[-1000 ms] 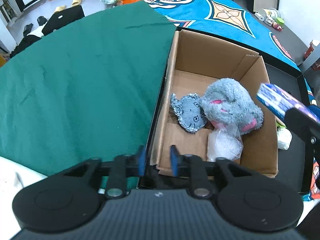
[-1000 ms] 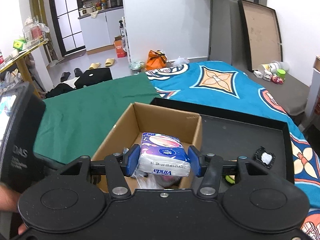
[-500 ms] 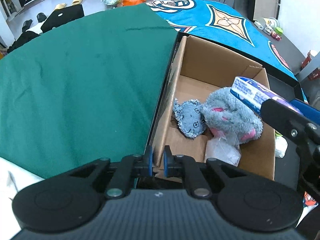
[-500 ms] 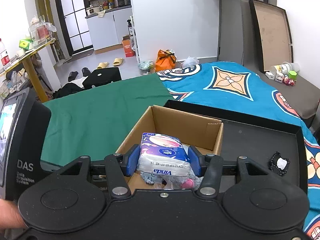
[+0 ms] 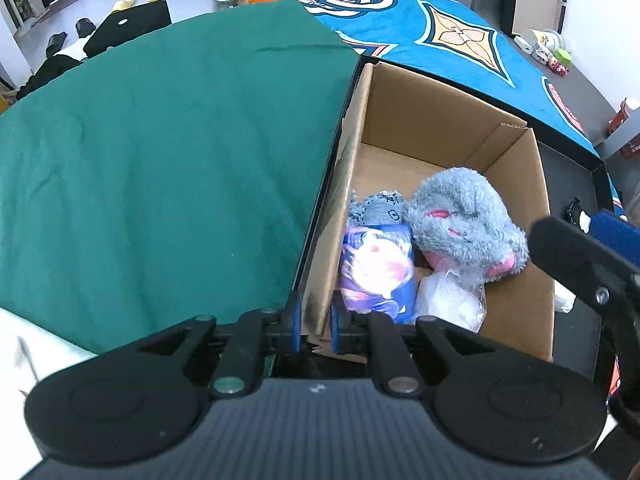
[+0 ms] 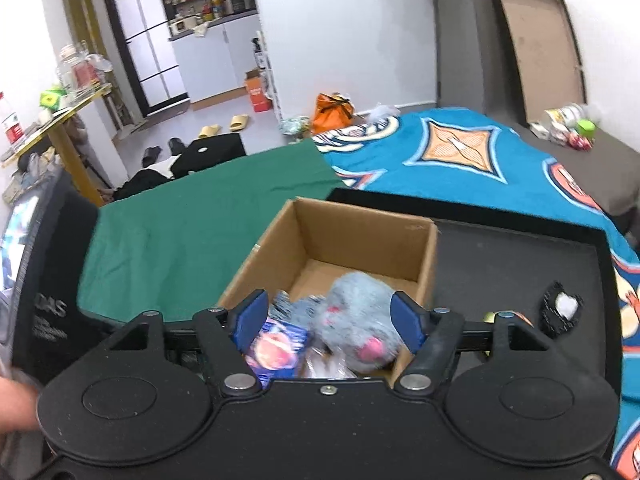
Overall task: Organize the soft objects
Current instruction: 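Carry the tissue pack with the right gripper into the box and release, then move the right gripper to the white wrapped item and grasp it, then carry the white item with the right gripper into the box and release, then move the right gripper to the burger plush and grasp it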
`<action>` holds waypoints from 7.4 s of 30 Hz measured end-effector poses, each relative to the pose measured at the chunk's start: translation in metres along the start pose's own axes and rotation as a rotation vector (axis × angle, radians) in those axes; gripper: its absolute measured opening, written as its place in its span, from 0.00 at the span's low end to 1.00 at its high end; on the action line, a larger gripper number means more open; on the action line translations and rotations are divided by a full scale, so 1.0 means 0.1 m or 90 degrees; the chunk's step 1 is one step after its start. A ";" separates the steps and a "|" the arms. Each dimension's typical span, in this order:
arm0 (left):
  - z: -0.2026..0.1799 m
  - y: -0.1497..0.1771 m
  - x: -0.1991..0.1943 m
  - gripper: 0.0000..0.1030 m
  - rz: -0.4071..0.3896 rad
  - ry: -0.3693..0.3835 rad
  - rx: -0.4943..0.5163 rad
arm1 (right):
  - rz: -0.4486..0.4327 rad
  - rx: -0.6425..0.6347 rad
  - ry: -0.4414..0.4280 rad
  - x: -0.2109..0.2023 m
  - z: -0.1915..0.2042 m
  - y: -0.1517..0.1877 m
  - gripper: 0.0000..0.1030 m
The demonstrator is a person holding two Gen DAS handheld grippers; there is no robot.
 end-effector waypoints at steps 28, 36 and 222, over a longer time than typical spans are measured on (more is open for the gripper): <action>-0.23 -0.03 -0.22 0.58 -0.057 -0.073 0.078 | -0.002 0.084 0.070 -0.25 -0.89 0.35 0.72; -0.32 -0.03 -0.24 0.68 -0.065 -0.096 0.118 | -0.001 0.095 0.091 -0.27 -1.18 0.46 0.72; -0.71 0.07 0.14 0.65 0.019 -0.155 0.258 | 0.060 0.094 0.108 0.53 -1.61 0.63 0.68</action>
Point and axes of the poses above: each gripper's, at about its wrist camera, not at the fingertips, and x roughly the way its jaws point, z to its left, y to its underside, the point moved 7 cm from there along x, roughly the way its jaws point, and after that the axes turned 9 degrees about -z, right-handed, at the moved point
